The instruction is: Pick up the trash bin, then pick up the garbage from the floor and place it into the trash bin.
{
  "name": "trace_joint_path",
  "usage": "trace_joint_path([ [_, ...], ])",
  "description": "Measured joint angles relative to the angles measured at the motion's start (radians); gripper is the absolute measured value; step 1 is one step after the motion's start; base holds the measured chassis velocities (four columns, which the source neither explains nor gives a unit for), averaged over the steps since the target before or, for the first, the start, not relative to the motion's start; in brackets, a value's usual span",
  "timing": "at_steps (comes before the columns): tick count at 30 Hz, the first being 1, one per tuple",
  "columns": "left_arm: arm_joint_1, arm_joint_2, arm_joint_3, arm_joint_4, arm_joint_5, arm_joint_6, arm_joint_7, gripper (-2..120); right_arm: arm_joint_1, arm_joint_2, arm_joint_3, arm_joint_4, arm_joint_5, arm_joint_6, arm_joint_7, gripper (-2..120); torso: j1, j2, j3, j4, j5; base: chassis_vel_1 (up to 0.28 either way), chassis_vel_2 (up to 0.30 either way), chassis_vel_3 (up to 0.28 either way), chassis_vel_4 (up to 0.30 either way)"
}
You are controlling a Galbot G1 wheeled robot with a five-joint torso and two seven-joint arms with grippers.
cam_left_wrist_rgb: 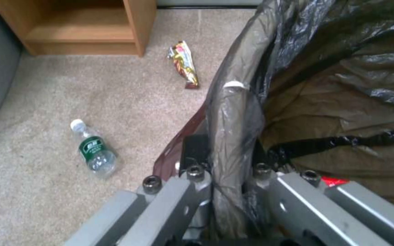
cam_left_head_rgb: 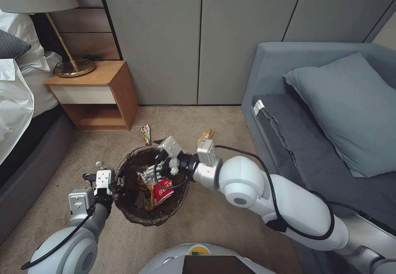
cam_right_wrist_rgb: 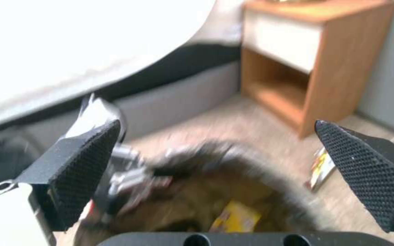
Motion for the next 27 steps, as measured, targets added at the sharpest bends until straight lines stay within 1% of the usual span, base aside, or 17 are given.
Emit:
trace_joint_path([
  [2, -0.001, 0.0, 0.0, 0.0, 0.0, 0.0, 0.0, 2, -0.002, -0.003, 0.014, 0.003, 0.003, 0.008, 0.001, 100, 0.0, 0.0, 0.0, 0.0, 0.0, 0.0, 0.0, 0.0, 0.0],
  [4, -0.002, -0.001, 0.0, 0.0, -0.001, 0.0, 0.0, 2, -0.011, -0.014, 0.068, 0.013, 0.011, 0.034, 0.002, 100, 0.0, 0.0, 0.0, -0.0001, 0.0, 0.0, 0.0, 0.0, 0.0],
  [7, -0.002, -0.001, -0.001, 0.0, -0.002, 0.0, 0.0, 2, -0.016, -0.02, 0.089, 0.015, 0.012, 0.044, 0.002, 100, 0.0, 0.0, 0.0, -0.0001, 0.0001, 0.0, 0.0, 0.0, 0.0],
  [8, -0.002, -0.001, -0.002, 0.0, -0.003, 0.0, 0.0, 2, -0.025, -0.029, 0.128, 0.016, 0.012, 0.059, 0.002, 100, 0.0, 0.0, 0.0, -0.0001, 0.0, 0.0, 0.0, 0.0, 0.0],
  [9, -0.002, -0.001, -0.002, 0.0, -0.003, 0.0, 0.0, 2, -0.025, -0.029, 0.128, 0.016, 0.012, 0.059, 0.002, 100, 0.0, 0.0, 0.0, -0.0001, 0.0, 0.0, 0.0, 0.0, 0.0],
  [10, -0.002, 0.0, -0.005, 0.0, -0.004, 0.0, 0.0, 2, -0.035, -0.038, 0.161, 0.017, 0.012, 0.071, 0.01, 100, 0.0, 0.0, 0.0, -0.0001, 0.0001, 0.0, 0.0, 0.0, 0.0],
  [13, -0.007, 0.0, -0.011, 0.0, -0.01, 0.0, -0.001, 2, -0.059, -0.065, 0.236, 0.015, 0.011, 0.1, 0.058, 100, 0.0, 0.0, 0.0, 0.0, 0.0001, 0.0, 0.0, 0.0, 0.0],
  [14, -0.007, 0.0, -0.011, 0.0, -0.01, 0.0, -0.001, 2, -0.059, -0.065, 0.236, 0.015, 0.011, 0.1, 0.058, 100, 0.0, 0.0, 0.0, 0.0, 0.0001, 0.0, 0.0, 0.0, 0.0],
  [16, -0.006, 0.002, -0.019, 0.0, -0.012, 0.0, -0.001, 2, -0.085, -0.078, 0.289, 0.008, 0.009, 0.101, 0.055, 100, 0.0, 0.0, 0.0, -0.0001, 0.0001, 0.0, 0.0, 0.0, 0.0],
  [17, -0.006, 0.002, -0.019, 0.0, -0.012, 0.0, -0.001, 2, -0.085, -0.078, 0.289, 0.008, 0.009, 0.101, 0.055, 100, 0.0, 0.0, 0.0, -0.0001, 0.0001, 0.0, 0.0, 0.0, 0.0],
  [18, -0.005, 0.006, -0.026, 0.0, -0.016, 0.001, -0.001, 2, -0.113, -0.086, 0.338, -0.01, -0.005, 0.097, 0.038, 100, 0.0, 0.0, 0.0, -0.0001, 0.0001, 0.0, 0.0, 0.0, 0.0],
  [20, -0.005, 0.007, -0.031, 0.0, -0.021, 0.001, -0.002, 2, -0.149, -0.089, 0.388, -0.049, -0.05, 0.087, 0.007, 100, 0.0, 0.0, 0.0, -0.0002, 0.0002, 0.0, 0.0, 0.0, 0.0],
  [24, -0.005, 0.004, -0.032, 0.0, -0.022, 0.001, -0.003, 2, -0.173, -0.089, 0.403, -0.082, -0.07, 0.072, -0.005, 100, 0.0, 0.0, 0.0, -0.0002, 0.0001, 0.0, 0.0, 0.0, 0.0],
  [26, -0.004, 0.003, -0.037, 0.0, -0.024, 0.001, -0.005, 2, -0.191, -0.086, 0.401, -0.128, -0.092, 0.063, -0.019, 100, 0.0, 0.0, 0.0, -0.0001, 0.0, 0.0, 0.0, 0.0, 0.0],
  [27, -0.004, 0.003, -0.037, 0.0, -0.024, 0.001, -0.005, 2, -0.191, -0.086, 0.401, -0.128, -0.092, 0.063, -0.019, 100, 0.0, 0.0, 0.0, -0.0001, 0.0, 0.0, 0.0, 0.0, 0.0],
])
